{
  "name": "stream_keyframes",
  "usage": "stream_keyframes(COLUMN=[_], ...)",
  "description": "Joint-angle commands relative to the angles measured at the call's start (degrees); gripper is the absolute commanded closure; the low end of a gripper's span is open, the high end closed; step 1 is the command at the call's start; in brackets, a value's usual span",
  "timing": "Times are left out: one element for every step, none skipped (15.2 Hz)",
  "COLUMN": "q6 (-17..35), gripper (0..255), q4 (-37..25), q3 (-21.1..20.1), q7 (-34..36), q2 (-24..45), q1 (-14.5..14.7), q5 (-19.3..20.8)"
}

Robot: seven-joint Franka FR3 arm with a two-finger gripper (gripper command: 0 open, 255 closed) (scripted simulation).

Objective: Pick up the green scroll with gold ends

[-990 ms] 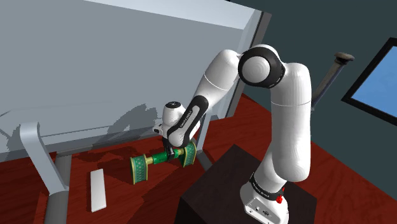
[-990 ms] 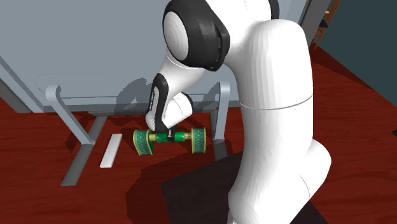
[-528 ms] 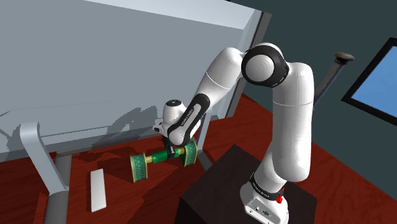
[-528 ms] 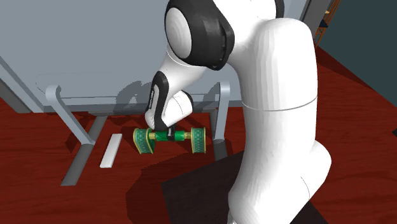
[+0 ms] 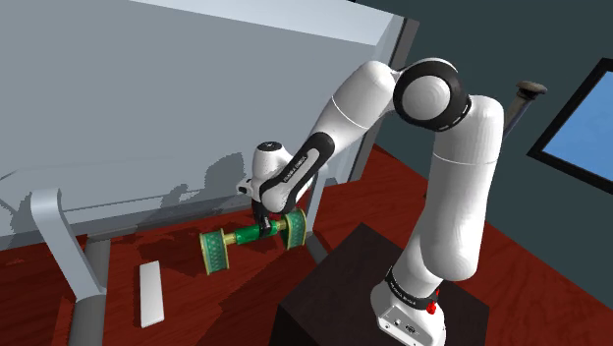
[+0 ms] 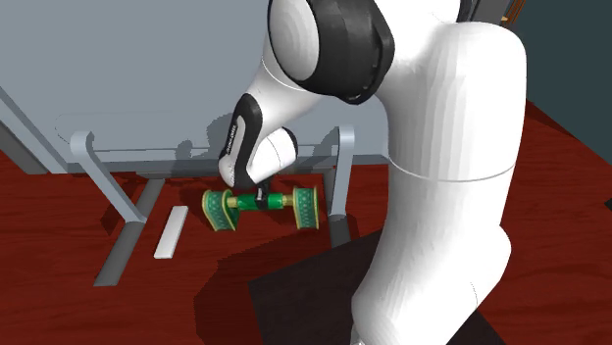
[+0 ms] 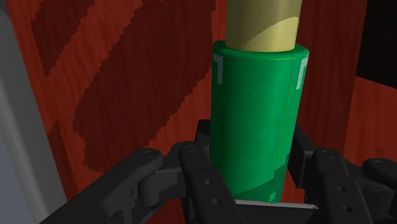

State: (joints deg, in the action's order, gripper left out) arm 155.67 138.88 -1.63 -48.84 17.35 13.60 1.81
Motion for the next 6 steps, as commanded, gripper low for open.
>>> stream_keyframes(q6=[-1.4,-2.1,-2.8,-3.6,-3.7,-3.7], gripper=[255,255,255,255,255,255], q4=[0.1,0.1,0.2,0.2,0.3,0.3], q3=[-0.1,-0.1,-0.2,-0.2,-0.2,-0.2], q7=[-0.1,-0.2,-0.2,-0.3,-0.3,-0.3], q2=[-1.6,-2.4,-3.1,-3.9,-4.0,-4.0], q1=[-0.1,-0.1,-0.1,-0.1,-0.1,-0.1], q5=[-0.1,-0.2,-0.3,-0.3,-0.4,-0.4])
